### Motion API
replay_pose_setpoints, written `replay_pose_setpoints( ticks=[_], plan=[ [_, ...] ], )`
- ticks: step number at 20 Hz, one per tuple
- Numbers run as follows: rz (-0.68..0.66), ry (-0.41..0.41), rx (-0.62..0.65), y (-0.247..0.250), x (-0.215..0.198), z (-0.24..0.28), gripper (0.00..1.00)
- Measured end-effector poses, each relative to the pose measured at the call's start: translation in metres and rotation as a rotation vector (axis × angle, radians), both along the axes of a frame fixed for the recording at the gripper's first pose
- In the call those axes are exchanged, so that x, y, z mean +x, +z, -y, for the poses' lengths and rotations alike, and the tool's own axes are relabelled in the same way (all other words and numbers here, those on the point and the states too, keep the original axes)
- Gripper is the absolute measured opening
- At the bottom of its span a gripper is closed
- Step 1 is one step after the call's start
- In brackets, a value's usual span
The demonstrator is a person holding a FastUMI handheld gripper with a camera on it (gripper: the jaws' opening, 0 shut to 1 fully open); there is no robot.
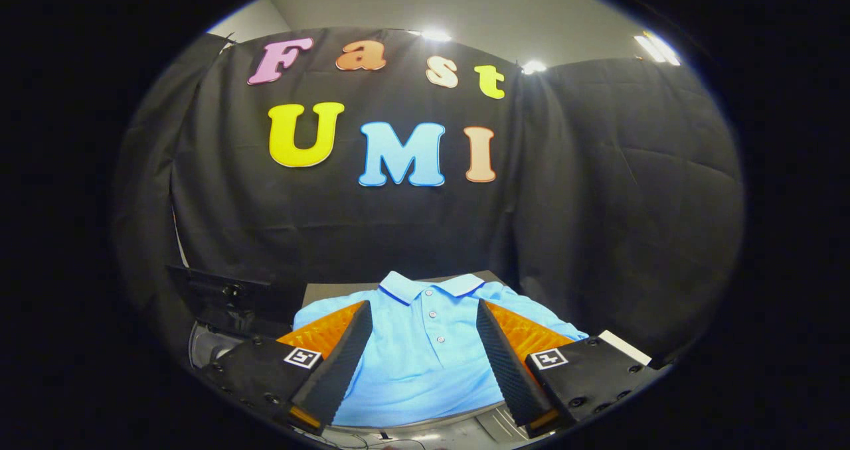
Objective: Put the clothes into the washing machine and then close the washing machine lid.
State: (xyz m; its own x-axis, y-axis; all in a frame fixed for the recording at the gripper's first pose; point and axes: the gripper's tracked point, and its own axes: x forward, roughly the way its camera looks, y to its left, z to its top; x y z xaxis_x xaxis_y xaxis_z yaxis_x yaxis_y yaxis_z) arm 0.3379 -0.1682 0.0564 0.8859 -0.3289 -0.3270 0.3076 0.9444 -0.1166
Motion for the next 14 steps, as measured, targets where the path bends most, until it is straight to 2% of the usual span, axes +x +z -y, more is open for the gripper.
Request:
replay_pose_setpoints(
  ticks=[8, 14],
  plan=[
    [-0.201, -0.055, 0.053, -0.046, 0.053, 0.026, 0.98],
    [-0.353, -0.067, 0.096, -0.083, 0.06, 0.034, 0.98]
  ],
)
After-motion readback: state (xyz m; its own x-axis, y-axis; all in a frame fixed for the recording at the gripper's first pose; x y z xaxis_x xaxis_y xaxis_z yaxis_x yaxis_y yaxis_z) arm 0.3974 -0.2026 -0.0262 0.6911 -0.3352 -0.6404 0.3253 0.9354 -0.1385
